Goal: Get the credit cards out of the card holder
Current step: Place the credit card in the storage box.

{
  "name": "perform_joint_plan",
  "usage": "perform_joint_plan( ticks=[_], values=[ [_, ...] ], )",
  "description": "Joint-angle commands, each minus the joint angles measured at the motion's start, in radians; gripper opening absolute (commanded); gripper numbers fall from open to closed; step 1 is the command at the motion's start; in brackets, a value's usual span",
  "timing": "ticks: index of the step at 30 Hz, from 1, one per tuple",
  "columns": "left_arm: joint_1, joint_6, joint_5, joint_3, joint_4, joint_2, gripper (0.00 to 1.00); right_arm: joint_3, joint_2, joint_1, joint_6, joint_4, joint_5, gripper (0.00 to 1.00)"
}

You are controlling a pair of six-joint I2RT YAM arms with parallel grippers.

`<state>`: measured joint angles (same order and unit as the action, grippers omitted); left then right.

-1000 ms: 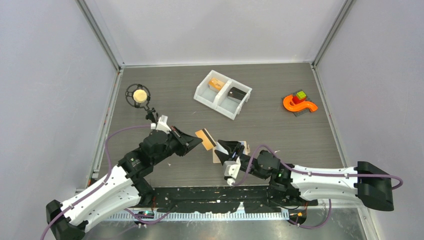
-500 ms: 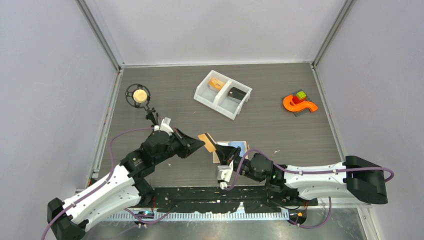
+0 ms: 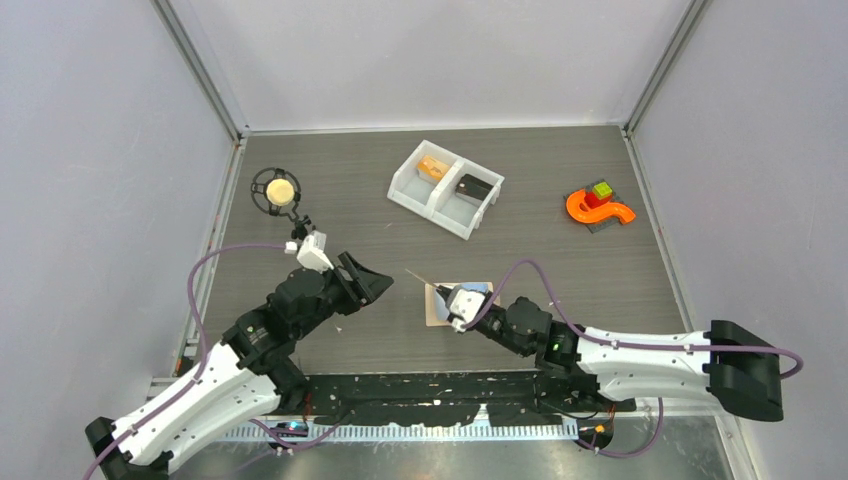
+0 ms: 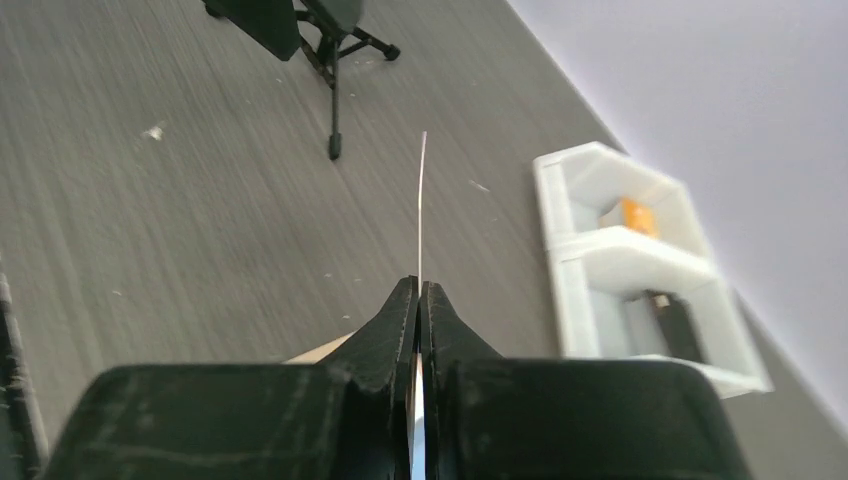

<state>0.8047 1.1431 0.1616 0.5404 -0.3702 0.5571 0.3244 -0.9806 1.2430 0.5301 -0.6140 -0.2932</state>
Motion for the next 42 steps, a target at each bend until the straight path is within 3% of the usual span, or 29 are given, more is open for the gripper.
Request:
perform_joint_plan(
  ticks=[1, 6, 11, 20, 25, 31, 38, 40, 42],
  values=[
    [0.001, -0.294, 0.063, 0.085, -0.089, -0.021, 0.61, -0.006, 0.080, -0.066, -0.358, 0.053, 0.136, 0.05],
    [0.001, -0.505, -0.071, 0.087, -0.062, -0.041, 0.61, -0.035, 0.161, -0.164, -0.621, 0.093, 0.291, 0.05],
    [0.001, -0.681, -0.269, 0.128, -0.039, -0.031, 0.61, 0.023, 0.207, -0.222, -0.651, 0.247, 0.482, 0.05],
    [0.003, -0.919, -0.592, 0.357, -0.236, 0.176, 0.60, 0.159, 0.131, -0.281, -0.635, 0.462, 0.826, 0.05],
    [0.016, -0.971, -0.730, 0.388, -0.237, 0.285, 0.55, 0.191, 0.062, -0.284, -0.679, 0.444, 0.883, 0.05],
    [0.041, -0.999, -0.735, 0.415, -0.243, 0.373, 0.54, 0.215, 0.031, -0.286, -0.713, 0.423, 0.917, 0.05],
    [0.057, -0.997, -0.770, 0.427, -0.210, 0.458, 0.46, 0.226, 0.001, -0.290, -0.734, 0.421, 0.931, 0.05],
    [0.062, -0.985, -0.789, 0.425, -0.187, 0.469, 0.40, 0.224, -0.008, -0.292, -0.743, 0.414, 0.935, 0.05],
    [0.069, -0.974, -0.808, 0.423, -0.169, 0.479, 0.27, 0.221, -0.012, -0.297, -0.755, 0.405, 0.936, 0.05]
  ],
)
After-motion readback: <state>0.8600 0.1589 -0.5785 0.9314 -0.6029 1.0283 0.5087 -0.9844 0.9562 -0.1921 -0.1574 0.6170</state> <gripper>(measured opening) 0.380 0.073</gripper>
